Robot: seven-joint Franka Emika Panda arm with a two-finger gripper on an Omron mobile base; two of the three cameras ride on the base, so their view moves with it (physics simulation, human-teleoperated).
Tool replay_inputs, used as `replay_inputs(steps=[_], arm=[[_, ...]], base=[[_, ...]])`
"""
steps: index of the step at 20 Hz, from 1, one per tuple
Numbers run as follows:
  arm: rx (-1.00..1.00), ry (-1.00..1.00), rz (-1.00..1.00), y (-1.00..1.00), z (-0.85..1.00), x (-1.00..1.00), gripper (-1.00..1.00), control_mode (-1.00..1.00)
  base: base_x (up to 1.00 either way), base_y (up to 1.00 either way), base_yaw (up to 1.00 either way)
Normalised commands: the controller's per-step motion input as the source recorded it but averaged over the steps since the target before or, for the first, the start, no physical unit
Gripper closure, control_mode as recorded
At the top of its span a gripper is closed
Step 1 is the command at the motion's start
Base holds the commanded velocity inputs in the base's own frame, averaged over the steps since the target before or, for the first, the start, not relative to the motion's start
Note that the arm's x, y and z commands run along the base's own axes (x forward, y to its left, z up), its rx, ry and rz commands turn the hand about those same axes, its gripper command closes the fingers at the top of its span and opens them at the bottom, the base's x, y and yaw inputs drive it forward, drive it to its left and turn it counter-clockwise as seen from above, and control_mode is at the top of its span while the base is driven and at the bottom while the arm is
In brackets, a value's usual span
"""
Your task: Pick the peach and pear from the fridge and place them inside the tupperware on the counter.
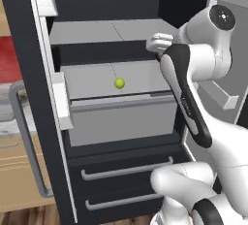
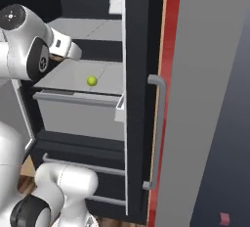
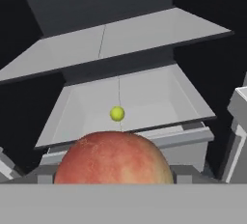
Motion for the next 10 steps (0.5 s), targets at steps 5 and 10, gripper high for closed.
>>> replay_inputs(steps=[5, 10], arm=[[0.00, 0.00, 0.00, 0.00, 0.00, 0.00, 1.00, 1.00], [0.00, 0.00, 0.00, 0.00, 0.00, 0.00, 1.00, 1.00]], base=[[-0.85, 0.24, 0.01], [-0.69, 0.32, 0.02]])
